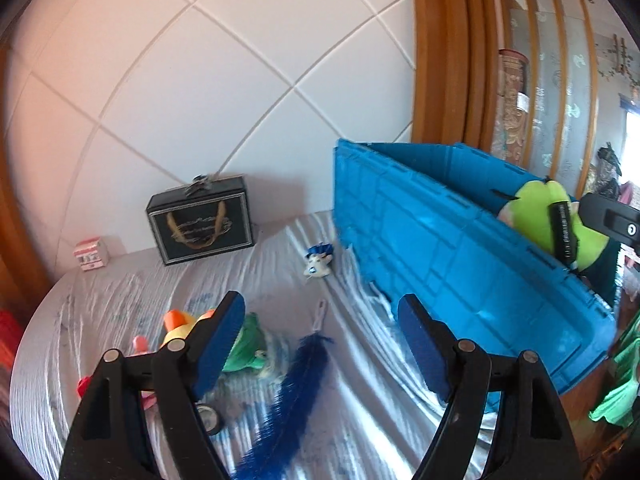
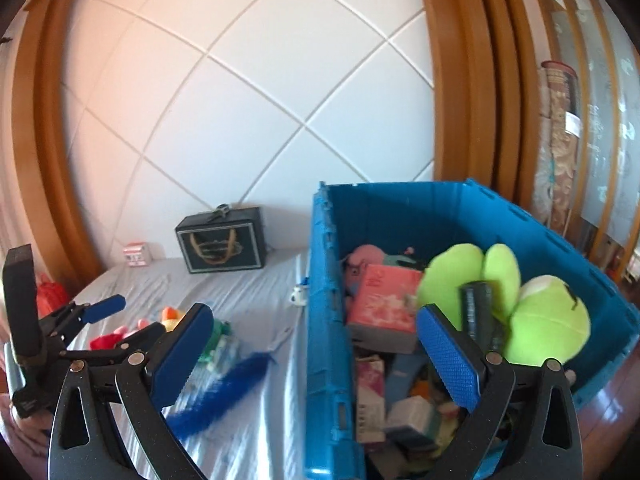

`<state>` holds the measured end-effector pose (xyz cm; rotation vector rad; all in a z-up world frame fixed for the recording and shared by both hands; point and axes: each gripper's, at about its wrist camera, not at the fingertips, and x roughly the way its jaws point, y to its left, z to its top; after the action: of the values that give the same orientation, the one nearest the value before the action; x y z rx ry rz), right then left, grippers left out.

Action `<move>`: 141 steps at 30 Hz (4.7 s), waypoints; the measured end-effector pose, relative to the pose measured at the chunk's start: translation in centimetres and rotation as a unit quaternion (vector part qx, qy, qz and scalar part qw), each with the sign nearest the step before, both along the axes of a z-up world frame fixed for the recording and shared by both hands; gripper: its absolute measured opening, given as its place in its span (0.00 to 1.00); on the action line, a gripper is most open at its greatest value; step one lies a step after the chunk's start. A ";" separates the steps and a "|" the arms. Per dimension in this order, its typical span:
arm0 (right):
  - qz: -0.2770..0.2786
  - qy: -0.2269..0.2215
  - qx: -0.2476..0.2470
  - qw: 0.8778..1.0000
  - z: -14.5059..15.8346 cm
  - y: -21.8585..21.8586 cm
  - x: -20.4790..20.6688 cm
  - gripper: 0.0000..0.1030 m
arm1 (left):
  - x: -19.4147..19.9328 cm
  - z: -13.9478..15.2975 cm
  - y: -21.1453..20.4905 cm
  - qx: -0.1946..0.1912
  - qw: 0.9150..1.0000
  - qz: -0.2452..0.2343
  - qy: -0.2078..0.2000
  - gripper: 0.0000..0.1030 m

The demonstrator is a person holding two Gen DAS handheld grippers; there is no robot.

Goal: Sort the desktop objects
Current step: 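Move both tools back toward the bed, then grasp the black tape roll with the left tool while the right grasps the blue feather duster, then carry tape roll and feather duster over the blue crate and open both tools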

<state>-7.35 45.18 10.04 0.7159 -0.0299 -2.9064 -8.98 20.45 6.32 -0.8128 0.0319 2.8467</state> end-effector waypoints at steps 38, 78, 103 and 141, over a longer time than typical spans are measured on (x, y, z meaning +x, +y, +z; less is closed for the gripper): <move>0.022 -0.387 -0.026 0.921 -28.0 -13.8 -15.7 1.00 | -8.1 -27.0 -14.7 -0.013 0.956 0.102 -0.276 0.75; 0.035 -0.347 0.000 0.937 -23.9 -13.9 -12.4 0.18 | -4.1 -18.9 -13.3 -0.031 0.982 0.054 -0.181 0.55; 0.057 -0.072 -0.030 0.995 -3.5 -9.5 -5.8 0.18 | -3.1 -2.5 -4.8 -0.019 1.000 -0.024 -0.003 0.55; -0.145 -0.079 0.010 0.986 -0.2 18.2 -7.1 0.91 | -6.0 6.5 25.3 -0.042 0.984 -0.174 0.023 0.76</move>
<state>-14.40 63.34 9.87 1.0248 -0.1346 -3.1159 -15.02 45.75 12.84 -0.6791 0.2754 2.5453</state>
